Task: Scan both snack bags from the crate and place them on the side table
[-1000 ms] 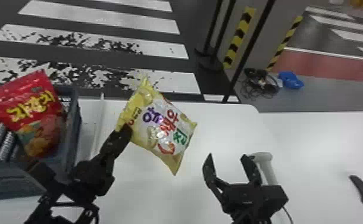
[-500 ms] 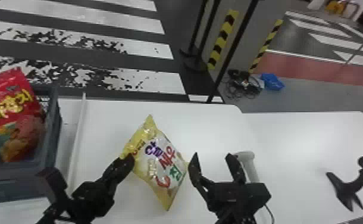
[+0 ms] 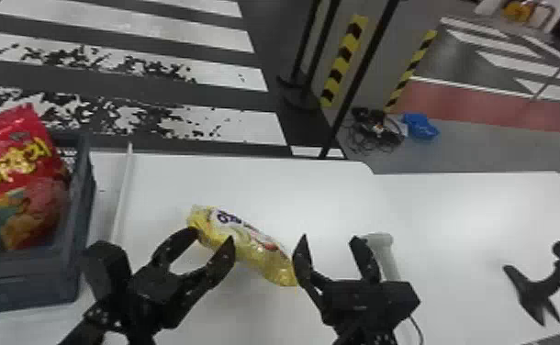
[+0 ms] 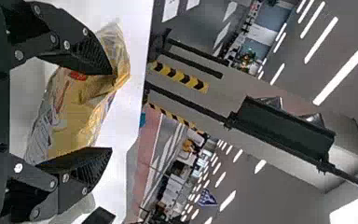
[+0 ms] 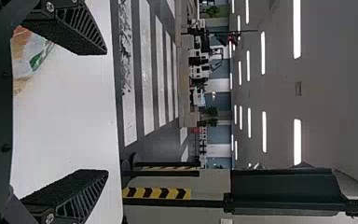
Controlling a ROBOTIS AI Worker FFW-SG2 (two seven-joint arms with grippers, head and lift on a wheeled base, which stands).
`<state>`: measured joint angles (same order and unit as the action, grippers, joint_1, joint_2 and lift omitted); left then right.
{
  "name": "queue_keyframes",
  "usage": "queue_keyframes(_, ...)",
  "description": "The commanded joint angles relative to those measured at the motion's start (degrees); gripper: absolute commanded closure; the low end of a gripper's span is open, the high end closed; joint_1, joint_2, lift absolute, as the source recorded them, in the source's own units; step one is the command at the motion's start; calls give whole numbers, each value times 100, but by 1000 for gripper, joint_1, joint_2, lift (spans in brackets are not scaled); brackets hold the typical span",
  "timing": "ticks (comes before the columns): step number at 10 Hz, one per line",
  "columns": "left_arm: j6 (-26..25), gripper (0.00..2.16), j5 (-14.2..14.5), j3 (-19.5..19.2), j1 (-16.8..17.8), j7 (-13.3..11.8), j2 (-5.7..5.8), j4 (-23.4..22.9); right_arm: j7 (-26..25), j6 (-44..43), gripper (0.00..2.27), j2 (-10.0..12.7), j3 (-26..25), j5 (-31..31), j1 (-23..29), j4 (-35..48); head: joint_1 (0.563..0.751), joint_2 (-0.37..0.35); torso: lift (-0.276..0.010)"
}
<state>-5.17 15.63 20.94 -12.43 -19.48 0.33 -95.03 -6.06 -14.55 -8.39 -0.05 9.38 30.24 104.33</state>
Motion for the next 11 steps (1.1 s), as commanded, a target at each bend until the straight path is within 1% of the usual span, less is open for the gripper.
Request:
queue_keyframes(1, -218, 29, -535, 42, -198, 138, 28, -631, 0, -8, 83, 4, -4, 2, 8, 0, 695, -350, -95)
queue_keyframes(3, -745, 26, -1282, 42, -567, 146, 72, -1430, 0, 10, 83, 4, -4, 11, 8, 0, 695, -350, -95)
queue_keyframes(4, -850, 26, -1432, 51, -725, 129, 90, -1677, 0, -8, 83, 4, -4, 11, 8, 0, 695, -350, -95)
queue_keyframes(5, -850, 29, -1581, 69, -857, 146, 125, -1940, 0, 10, 83, 4, -4, 11, 8, 0, 695, -350, -95)
queue_keyframes(6, -833, 36, -1810, 60, -971, 375, 151, -2213, 0, 10, 83, 4, -12, 11, 8, 0, 695, -350, -95)
queue_keyframes(7, -833, 33, -2249, 51, -1068, 735, 178, -2494, 0, 10, 83, 4, -21, 11, 8, 0, 695, -350, -95)
queue_keyframes(8, -833, 19, -2539, -28, -1182, 1025, 213, -2775, 0, -8, 83, -4, -30, 11, 8, 0, 695, -350, -95)
queue_keyframes(9, -780, 19, -2662, -213, -1314, 1184, 239, -3004, 8, -8, 83, -4, -30, 2, -1, 0, 695, -350, -95)
queue_keyframes(10, -516, 19, -2741, -485, -1402, 1210, 283, -3056, 44, -8, 87, -4, -21, -15, -19, 0, 695, -346, -95)
queue_keyframes(11, -288, 26, -2715, -758, -1516, 1201, 310, -3118, 88, -8, 87, 4, -12, -24, -19, 0, 695, -310, -95)
